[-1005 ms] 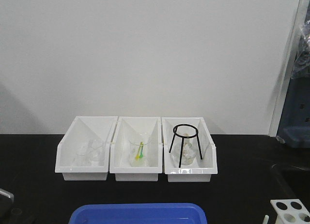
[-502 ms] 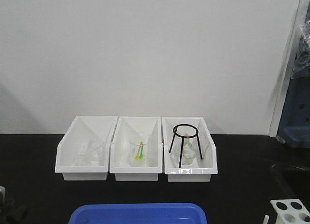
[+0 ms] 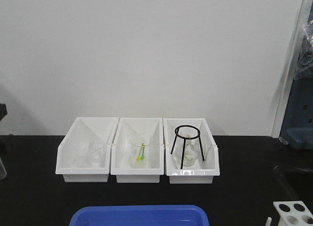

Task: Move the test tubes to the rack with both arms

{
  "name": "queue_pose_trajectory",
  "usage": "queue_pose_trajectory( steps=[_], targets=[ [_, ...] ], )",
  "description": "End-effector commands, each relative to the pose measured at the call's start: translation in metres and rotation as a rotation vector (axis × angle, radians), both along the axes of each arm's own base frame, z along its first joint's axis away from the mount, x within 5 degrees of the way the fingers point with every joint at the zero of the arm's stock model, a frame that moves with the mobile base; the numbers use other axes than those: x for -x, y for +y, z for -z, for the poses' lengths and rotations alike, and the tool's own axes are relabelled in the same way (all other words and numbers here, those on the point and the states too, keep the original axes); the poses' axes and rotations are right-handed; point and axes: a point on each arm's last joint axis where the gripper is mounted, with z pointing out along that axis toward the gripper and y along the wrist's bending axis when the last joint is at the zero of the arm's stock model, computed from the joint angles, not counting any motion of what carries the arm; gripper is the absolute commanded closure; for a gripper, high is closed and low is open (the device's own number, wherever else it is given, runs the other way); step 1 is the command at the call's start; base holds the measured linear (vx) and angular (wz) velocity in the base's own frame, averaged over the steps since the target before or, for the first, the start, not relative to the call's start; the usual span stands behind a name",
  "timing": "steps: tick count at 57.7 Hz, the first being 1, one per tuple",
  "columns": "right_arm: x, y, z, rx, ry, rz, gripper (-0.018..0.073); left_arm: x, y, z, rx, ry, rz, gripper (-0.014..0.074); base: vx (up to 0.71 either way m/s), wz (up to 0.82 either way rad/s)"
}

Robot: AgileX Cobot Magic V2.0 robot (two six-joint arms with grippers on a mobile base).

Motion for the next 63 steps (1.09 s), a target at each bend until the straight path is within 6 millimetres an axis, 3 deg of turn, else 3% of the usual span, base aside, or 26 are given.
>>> queue_pose_trajectory(
  steps=[1, 9, 14, 27, 37, 47, 63],
  targets=[
    [-0.009, 0.000, -0.019, 0.028, -0.077, -0.005, 0.0072, 0.006, -0.009, -0.034, 0.064, -0.149, 0.042, 0.0594, 0.00, 0.00],
    [-0.025, 0.001, -0.026, 0.102, -0.007, -0.034, 0.0072, -0.002, -0.036, -0.027, 0.143, -0.104, 0.153, 0.0591, 0.00, 0.00],
    [-0.036, 0.014, -0.034, 0.174, 0.003, -0.122, 0.0072, -0.012, -0.058, -0.013, 0.208, -0.047, 0.226, 0.0591, 0.00, 0.00],
    [-0.055, 0.088, -0.041, 0.200, 0.022, -0.460, 0.0072, -0.035, -0.123, 0.031, 0.421, 0.044, 0.406, 0.0591, 0.00, 0.00],
    [-0.062, 0.134, -0.044, 0.213, 0.061, -0.617, 0.0072, -0.037, -0.162, 0.057, 0.516, 0.122, 0.591, 0.0591, 0.00, 0.00],
    [-0.067, 0.148, -0.054, 0.210, 0.080, -0.650, 0.0072, -0.035, -0.179, 0.070, 0.627, 0.181, 0.768, 0.0591, 0.00, 0.00],
    [-0.071, 0.151, -0.054, 0.176, 0.100, -0.647, 0.0072, -0.032, -0.189, 0.079, 0.615, 0.184, 0.889, 0.0591, 0.00, 0.00]
  ],
)
